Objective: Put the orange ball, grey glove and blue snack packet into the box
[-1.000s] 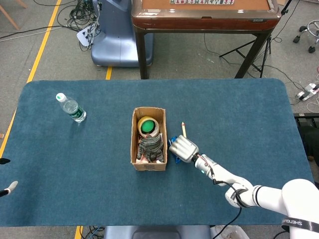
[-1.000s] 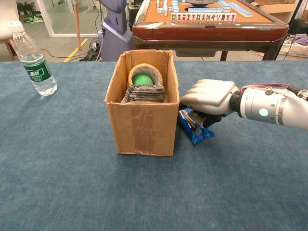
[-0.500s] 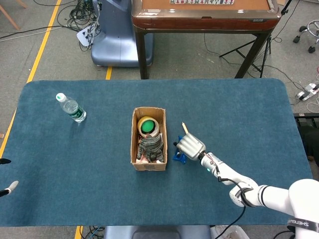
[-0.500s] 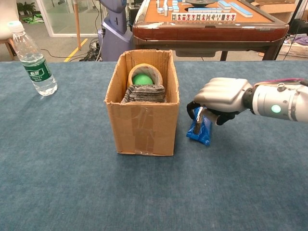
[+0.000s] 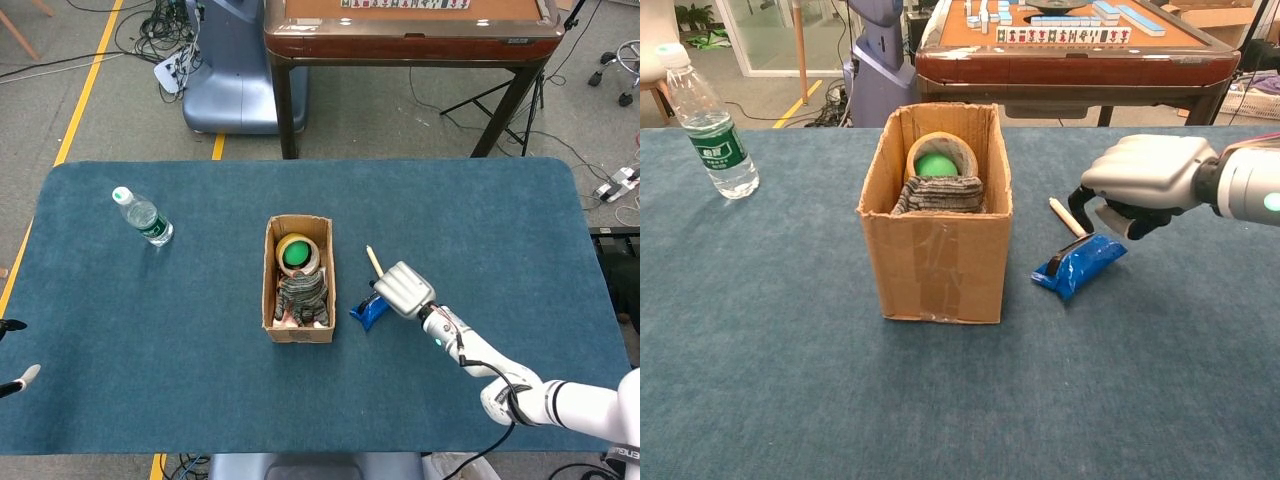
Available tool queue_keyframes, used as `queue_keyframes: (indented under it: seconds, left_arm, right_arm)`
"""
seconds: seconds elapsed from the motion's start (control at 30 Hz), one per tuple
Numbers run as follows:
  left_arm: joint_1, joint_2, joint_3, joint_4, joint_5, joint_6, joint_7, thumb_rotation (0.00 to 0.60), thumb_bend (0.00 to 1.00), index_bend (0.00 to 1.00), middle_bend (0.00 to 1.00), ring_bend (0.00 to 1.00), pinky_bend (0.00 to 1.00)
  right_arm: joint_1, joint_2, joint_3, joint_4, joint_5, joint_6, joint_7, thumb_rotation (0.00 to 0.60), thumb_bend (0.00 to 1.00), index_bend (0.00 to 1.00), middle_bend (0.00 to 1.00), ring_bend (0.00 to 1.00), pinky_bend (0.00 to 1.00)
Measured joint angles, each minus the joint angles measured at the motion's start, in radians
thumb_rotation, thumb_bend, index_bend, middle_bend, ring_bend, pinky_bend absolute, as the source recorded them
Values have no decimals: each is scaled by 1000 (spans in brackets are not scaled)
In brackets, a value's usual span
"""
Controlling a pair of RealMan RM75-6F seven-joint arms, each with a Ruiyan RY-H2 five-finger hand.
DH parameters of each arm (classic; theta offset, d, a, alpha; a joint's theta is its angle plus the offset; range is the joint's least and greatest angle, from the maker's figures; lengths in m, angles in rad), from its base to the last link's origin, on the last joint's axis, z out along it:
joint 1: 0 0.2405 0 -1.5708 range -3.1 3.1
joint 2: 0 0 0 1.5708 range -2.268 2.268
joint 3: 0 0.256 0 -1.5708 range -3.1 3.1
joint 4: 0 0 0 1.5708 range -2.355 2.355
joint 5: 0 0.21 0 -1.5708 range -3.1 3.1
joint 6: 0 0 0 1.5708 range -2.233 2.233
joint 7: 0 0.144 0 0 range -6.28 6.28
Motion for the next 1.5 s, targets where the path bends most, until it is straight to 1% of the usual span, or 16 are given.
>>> queue_keyframes:
  seconds: [0.03,0.07,0.1,0.13,0.17,0.23,0.27,0.3,0.33,0.43,0.57,0.7,0.93,1.2,1.37,1.5]
  left_arm:
    - [0,0,0,0,-1,-1,0,600,117,357,363,279,402]
    - [-1,-1,0,1,-1,-2,1,600,118,357,363,279,402]
    - [-1,-1,0,1,-2,-2,1,600,117,357,363,279,402]
    - [-1,-1,0,1,-1,-2,1,600,117,357,363,278,402]
    - [-1,-2,0,1,-1,-1,1,600,117,357,363,279,402]
    - [0,-2,1,2,1,0,1,600,117,357,363,279,402]
    - [0,-2,2,2,1,0,0,600,117,357,363,279,402]
    - [1,-2,2,2,1,0,0,600,117,357,363,278,402]
    - [1,-2,3,2,1,1,0,600,117,357,363,279,402]
    - [1,-2,2,2,1,1,-1,600,117,357,363,278,402]
    - [1,-1,1,2,-2,0,-2,600,117,357,363,279,402]
    - [2,1,1,-3,-6,-1,0,600,117,357,363,278,402]
    - [2,5,-3,-9,-16,-3,-1,600,117,357,363,279,404]
    - [3,8,-4,-14,-15,-1,-5,600,117,357,363,279,404]
    - [5,12,-3,-15,-12,2,-11,600,117,357,363,279,404]
    - [9,14,-1,-15,-7,8,-17,600,117,357,363,279,404]
  right_arm:
    - [-4,6,1,-2,-12,9,15,600,533,463,697,745,896]
    - [-7,10,2,-3,-21,17,26,600,482,463,656,709,868]
    - [-10,13,3,-4,-29,25,36,600,401,463,600,656,819]
    - [-14,17,4,-3,-41,36,48,600,302,463,537,596,751]
    - [-17,18,5,-2,-49,44,57,600,246,463,502,559,709]
    - [-25,18,5,4,-67,62,75,600,76,463,403,430,573]
    - [-28,16,5,8,-74,71,82,600,28,462,366,370,512]
    - [-32,13,6,15,-81,79,88,600,10,462,345,337,474]
    - [-36,8,6,24,-89,90,95,600,0,462,317,292,419]
    - [-44,-7,5,45,-104,99,111,600,0,451,286,249,358]
    - [-43,-16,1,57,-109,82,119,600,0,392,261,239,350]
    - [-40,-32,-3,73,-107,64,117,600,0,372,250,229,348]
    - [-36,-77,-12,128,-102,32,97,600,0,283,113,94,265]
    - [-24,-123,-8,160,-84,-4,90,600,0,266,115,92,265]
    - [-18,-141,-6,177,-77,-23,95,600,0,266,175,96,265]
    - [-15,-147,-4,187,-66,-34,97,600,0,266,242,159,305]
